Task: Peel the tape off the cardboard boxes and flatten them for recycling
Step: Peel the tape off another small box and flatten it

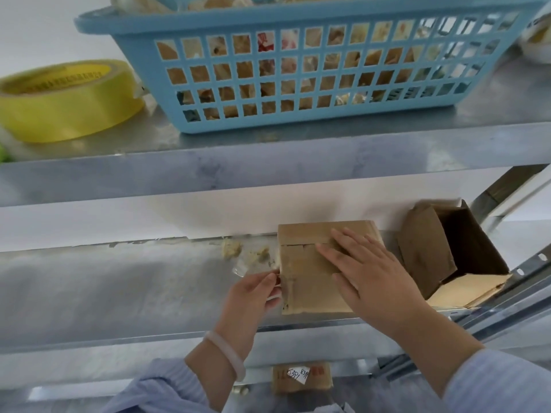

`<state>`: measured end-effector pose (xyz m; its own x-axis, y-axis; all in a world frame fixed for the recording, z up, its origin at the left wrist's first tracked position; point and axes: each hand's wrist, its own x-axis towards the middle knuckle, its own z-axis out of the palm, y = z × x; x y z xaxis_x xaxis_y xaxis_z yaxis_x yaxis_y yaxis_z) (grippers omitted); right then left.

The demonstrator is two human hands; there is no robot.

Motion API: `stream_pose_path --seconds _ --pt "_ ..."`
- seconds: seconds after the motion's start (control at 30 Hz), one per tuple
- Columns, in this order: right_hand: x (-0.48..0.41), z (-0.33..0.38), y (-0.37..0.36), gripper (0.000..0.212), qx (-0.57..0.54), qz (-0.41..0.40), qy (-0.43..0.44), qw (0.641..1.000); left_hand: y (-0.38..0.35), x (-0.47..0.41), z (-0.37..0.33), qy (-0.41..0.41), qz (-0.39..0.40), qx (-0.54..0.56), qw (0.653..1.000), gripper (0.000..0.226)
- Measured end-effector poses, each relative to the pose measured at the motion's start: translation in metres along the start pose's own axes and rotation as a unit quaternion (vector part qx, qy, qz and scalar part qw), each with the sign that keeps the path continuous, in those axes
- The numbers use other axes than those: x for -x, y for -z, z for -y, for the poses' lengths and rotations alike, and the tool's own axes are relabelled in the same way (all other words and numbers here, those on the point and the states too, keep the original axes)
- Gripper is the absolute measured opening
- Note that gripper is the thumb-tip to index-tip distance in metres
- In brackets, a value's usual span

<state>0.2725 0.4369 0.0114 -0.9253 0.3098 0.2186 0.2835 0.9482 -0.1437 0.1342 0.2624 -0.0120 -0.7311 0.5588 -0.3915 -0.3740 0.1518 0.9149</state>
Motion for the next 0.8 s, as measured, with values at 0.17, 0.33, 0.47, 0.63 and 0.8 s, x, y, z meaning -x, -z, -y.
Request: stream_pose_path --seconds 0.17,0.33,0.47,0.63,0.8 --pt "-0.002 0.007 -0.005 0.052 0.055 0.009 -0.019 0.998 0.001 0.007 0.006 -0.093 -0.053 -0.103 0.989 0.019" --pt "-0.002 0.006 -0.009 0.050 0.059 -0.013 -0.014 0.998 -0.002 0.005 0.002 -0.134 -0.100 -0.146 0.975 0.010" --pt "-0.002 0.005 -0.010 0.049 0.065 -0.017 -0.011 0.998 -0.001 -0.001 -0.001 -0.124 -0.105 -0.167 0.973 0.011" --pt "-0.002 0.004 -0.011 0.049 0.075 -0.005 -0.013 0.997 -0.002 -0.003 -0.006 -0.108 -0.054 -0.269 0.955 0.017" --pt "0.000 0.004 -0.011 0.049 0.069 -0.015 -0.007 0.997 0.004 0.003 -0.022 0.052 0.054 -0.027 0.997 0.019"
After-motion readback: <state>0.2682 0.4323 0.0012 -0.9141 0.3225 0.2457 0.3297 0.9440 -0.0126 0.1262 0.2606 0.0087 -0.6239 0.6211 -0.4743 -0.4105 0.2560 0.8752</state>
